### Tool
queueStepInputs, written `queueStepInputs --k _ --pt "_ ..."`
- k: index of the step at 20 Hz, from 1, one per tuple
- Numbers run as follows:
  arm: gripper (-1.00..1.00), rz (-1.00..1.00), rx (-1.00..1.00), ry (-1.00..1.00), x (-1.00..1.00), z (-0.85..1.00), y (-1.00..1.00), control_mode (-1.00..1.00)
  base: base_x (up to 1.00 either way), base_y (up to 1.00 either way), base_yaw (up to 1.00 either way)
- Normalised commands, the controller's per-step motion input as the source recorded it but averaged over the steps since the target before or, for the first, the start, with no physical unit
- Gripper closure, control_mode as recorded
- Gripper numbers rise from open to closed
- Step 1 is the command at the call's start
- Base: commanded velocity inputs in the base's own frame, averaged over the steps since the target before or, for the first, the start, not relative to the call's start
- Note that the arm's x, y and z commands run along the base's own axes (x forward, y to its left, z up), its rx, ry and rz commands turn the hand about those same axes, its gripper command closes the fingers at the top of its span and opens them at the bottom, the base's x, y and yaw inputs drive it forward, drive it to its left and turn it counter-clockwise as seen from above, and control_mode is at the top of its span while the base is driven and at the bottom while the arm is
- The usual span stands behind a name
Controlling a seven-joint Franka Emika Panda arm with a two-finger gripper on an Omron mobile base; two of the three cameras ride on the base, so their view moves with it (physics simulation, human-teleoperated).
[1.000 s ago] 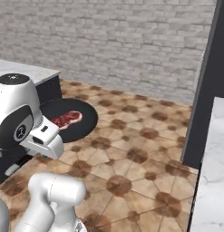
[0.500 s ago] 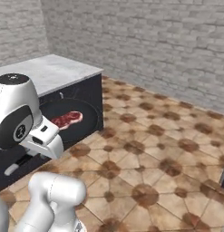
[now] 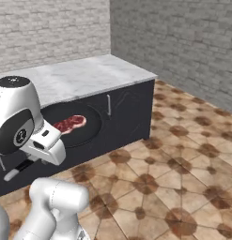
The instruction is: Pick up the pan with the steak in it and place it on the dining table. Then place the steak on the plate.
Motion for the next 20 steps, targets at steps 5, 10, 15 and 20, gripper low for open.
queueStepInputs --k 5,10,15,20 --pt "1.0 0.0 0.0 0.0 0.0 0.0 0.0 1.0 -0.1 0.0 0.5" --pt "1.0 0.0 0.0 0.0 0.0 0.0 0.0 1.0 -0.24 -0.09 0.43" --pt "1.0 0.0 0.0 0.0 0.0 0.0 0.0 1.0 -0.12 -0.17 0.45" --pt "1.0 0.0 0.0 0.0 0.0 0.0 0.0 1.0 0.0 0.0 0.5"
